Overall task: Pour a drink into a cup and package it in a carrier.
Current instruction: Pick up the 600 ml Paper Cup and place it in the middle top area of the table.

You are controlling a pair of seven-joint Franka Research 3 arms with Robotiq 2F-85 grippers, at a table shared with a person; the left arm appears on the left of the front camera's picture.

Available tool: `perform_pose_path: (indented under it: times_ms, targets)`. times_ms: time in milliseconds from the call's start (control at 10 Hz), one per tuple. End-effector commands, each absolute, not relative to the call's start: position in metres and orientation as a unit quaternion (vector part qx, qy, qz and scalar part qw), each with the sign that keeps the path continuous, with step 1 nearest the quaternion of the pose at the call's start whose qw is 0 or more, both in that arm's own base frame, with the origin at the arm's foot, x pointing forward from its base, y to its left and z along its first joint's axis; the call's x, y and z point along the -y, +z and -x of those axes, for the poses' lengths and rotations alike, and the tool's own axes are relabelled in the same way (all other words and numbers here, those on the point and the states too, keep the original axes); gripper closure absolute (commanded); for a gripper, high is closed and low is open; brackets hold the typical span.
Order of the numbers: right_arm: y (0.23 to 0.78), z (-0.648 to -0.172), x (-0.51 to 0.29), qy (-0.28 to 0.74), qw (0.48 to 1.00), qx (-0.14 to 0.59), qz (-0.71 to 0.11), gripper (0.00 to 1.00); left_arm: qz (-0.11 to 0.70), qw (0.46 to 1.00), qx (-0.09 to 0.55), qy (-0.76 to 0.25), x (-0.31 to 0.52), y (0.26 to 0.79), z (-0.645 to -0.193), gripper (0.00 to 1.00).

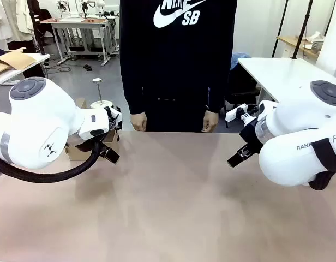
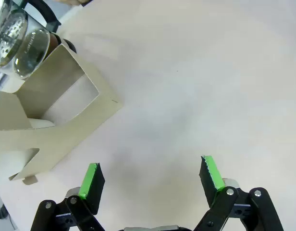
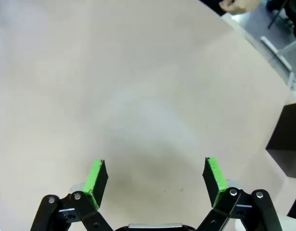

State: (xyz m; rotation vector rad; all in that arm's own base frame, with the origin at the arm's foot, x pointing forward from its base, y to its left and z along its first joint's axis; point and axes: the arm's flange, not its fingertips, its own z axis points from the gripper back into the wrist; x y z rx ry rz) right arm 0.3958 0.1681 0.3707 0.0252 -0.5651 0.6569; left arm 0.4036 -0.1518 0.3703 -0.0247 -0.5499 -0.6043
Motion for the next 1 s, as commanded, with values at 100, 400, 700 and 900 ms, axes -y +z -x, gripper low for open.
perform_pose_path:
  times_ms: [100,400,700,900]
  targets:
    - [0.3709,-0.3958,-0.1681,0.318,0.907,0.274,-0.012,0.0,0.012,0.918,0.267,-0.294,0.1518,0.3703,-0.4036,0.0]
    - [0.3709,-0.3958,-0.1681,0.318,0.907,0.274,-0.012,0.0,0.012,0.918,0.267,-0.294,0.1518,0.3703,-0.4036,0.0]
    - [0.3709,-0.3958,-0.1681,0.318,0.907,0.274,-0.012,0.0,0.012,0.918,0.267,-0.294,0.1518,0.3703,-0.4036,0.0]
    - [0.3707,-0.3958,-0.1682,0.319,0.907,0.274,-0.012,0.0,0.012,0.918,0.267,-0.294,0.1518,0.3703,-0.4036,0.0]
